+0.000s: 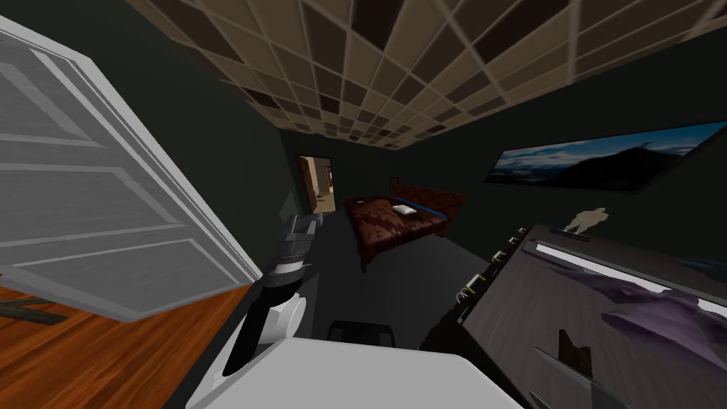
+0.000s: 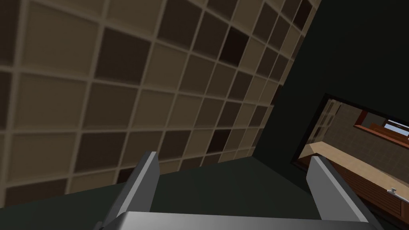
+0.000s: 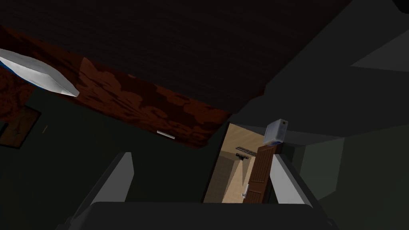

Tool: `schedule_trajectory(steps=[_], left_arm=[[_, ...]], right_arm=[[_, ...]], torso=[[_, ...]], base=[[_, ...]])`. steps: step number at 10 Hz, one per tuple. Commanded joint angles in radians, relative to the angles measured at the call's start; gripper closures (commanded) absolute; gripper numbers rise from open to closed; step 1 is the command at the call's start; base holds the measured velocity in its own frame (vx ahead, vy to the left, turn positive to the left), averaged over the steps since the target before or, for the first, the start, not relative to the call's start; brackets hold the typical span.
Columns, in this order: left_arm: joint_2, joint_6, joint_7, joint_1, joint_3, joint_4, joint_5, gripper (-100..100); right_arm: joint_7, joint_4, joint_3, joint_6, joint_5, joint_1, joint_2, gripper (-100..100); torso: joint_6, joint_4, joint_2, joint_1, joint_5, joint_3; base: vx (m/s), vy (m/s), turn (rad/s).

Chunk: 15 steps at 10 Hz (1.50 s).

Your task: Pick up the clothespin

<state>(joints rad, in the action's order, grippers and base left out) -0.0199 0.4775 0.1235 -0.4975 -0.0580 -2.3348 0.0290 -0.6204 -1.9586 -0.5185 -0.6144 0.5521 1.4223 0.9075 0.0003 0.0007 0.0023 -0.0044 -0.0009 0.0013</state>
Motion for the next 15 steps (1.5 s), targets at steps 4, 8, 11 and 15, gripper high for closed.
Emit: schedule_trajectory(steps=[4,8,11,15], left_arm=[[0.0,0.0,0.0,0.0,0.0,0.0,0.0,0],[0.0,0.0,0.0,0.0,0.0,0.0,0.0,0],[0.0,0.0,0.0,0.0,0.0,0.0,0.0,0],[0.0,0.0,0.0,0.0,0.0,0.0,0.0,0]], right_arm=[[-0.091,0.07,-0.035,0.019,0.059,0.099,0.131,-100],[-0.155,0.121,-0.063,0.034,0.098,0.194,0.233,-100],[-0.185,0.145,-0.075,0.042,0.115,0.24,0.297,-100],[-0.239,0.191,-0.097,0.056,0.145,0.316,0.391,-100]], torso=[[0.001,0.0,-0.001,0.0,0.0,0.0],[0.001,0.0,0.0,0.0,0.0,0.0],[0.0,0.0,0.0,-0.001,-0.001,0.0],[0.001,0.0,-0.001,0.0,0.0,0.0]], base=[[-0.024,-0.049,0.2],[-0.037,-0.053,0.208],[-0.044,-0.059,0.182],[-0.042,-0.05,0.165]])
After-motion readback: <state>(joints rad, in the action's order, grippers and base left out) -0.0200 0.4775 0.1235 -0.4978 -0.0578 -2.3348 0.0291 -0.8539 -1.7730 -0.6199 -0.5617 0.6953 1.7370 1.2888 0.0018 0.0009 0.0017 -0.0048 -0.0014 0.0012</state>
